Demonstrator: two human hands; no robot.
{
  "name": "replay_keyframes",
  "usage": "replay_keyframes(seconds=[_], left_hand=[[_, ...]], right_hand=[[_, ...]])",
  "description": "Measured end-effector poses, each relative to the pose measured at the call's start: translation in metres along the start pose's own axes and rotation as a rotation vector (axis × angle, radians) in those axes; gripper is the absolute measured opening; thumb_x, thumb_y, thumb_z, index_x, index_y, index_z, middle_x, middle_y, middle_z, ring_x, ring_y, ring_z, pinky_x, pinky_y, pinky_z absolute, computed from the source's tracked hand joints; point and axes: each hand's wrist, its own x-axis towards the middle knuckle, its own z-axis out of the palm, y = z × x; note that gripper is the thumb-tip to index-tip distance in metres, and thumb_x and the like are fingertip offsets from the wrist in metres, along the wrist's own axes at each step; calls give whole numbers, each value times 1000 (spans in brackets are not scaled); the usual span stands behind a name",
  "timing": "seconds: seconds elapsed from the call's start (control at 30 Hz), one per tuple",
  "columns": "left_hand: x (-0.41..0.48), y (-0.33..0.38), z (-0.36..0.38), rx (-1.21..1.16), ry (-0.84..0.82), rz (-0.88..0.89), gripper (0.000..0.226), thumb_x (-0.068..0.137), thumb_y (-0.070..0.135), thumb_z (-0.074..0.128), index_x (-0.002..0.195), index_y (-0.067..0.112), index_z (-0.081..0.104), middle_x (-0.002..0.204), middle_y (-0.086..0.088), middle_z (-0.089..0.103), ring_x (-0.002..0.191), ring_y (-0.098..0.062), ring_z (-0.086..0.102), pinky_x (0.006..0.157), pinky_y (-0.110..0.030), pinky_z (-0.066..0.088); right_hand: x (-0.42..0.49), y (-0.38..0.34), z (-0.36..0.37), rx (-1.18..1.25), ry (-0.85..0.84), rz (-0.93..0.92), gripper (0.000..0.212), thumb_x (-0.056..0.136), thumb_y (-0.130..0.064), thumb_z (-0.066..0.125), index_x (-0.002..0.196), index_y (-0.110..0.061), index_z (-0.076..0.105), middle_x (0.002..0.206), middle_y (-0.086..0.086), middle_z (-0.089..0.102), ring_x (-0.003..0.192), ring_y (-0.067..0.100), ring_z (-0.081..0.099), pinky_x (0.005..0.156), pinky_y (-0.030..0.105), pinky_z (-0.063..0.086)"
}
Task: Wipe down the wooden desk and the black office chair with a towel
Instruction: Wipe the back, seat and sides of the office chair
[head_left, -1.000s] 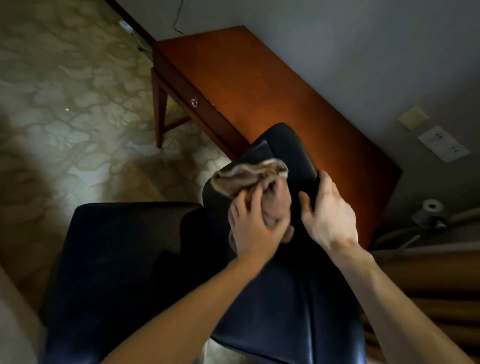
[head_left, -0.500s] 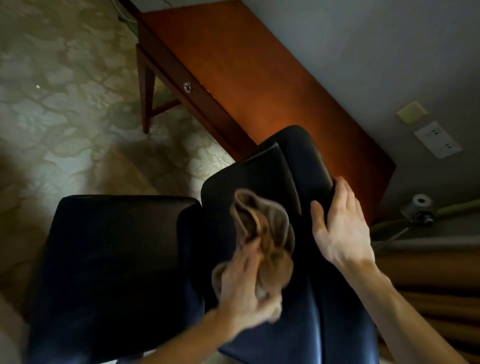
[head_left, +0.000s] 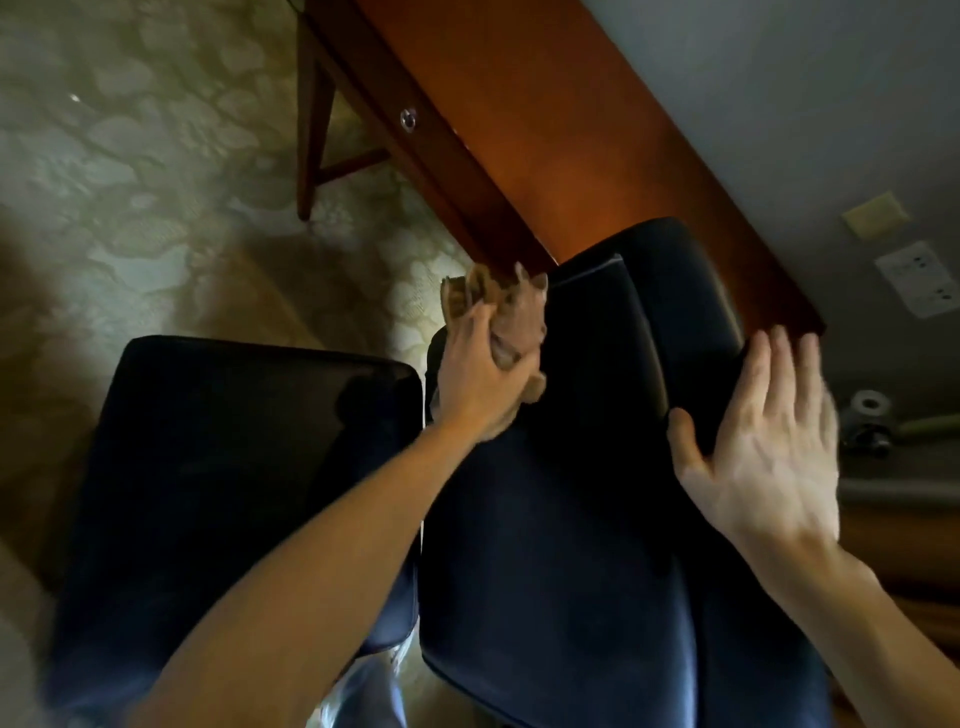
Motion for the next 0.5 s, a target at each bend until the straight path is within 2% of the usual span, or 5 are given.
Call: replay_keyframes(seconds=[0.1,0.23,0.37,0.43,0.5], left_hand=[[-95,-28,0,2,-87,101,79,74,53,65,143,22,42,147,-10,54,135,-24,51,110,-28,40],[-207,-80,-10,-59,-184,196,77,70,41,81,138,22,51,154,12,47,139,-21,53,113,-34,45],[-179,-89,-1,-12,-141,233,67,72,40,84,129,14,60,145,-1,56,137,-24,53,109,-49,47],[-134,-78,8,-1,-90,287,69,75,44,80,133,13,56,147,-5,55,140,-25,49,115,-48,42],[-85,-69,15,-15,-43,285,70,77,48,74,133,10,57,149,-7,54,141,-26,47,118,-45,39]], right_hand=[[7,-29,5,-55,97,-244,81,93,-47,44,159,-3,28,169,23,16,159,36,7,127,56,11],[56,-76,21,-114,-58,-340,72,97,-44,53,154,-2,40,164,26,29,157,38,14,127,58,11],[102,-111,51,-319,-184,-497,66,98,-51,45,151,-11,45,161,20,38,157,36,16,126,61,2],[116,-125,70,-406,-270,-482,62,100,-55,35,144,-15,51,147,14,54,149,34,35,125,64,1],[126,-131,87,-470,-310,-431,57,101,-53,29,129,-16,63,130,13,64,129,35,53,121,63,16]])
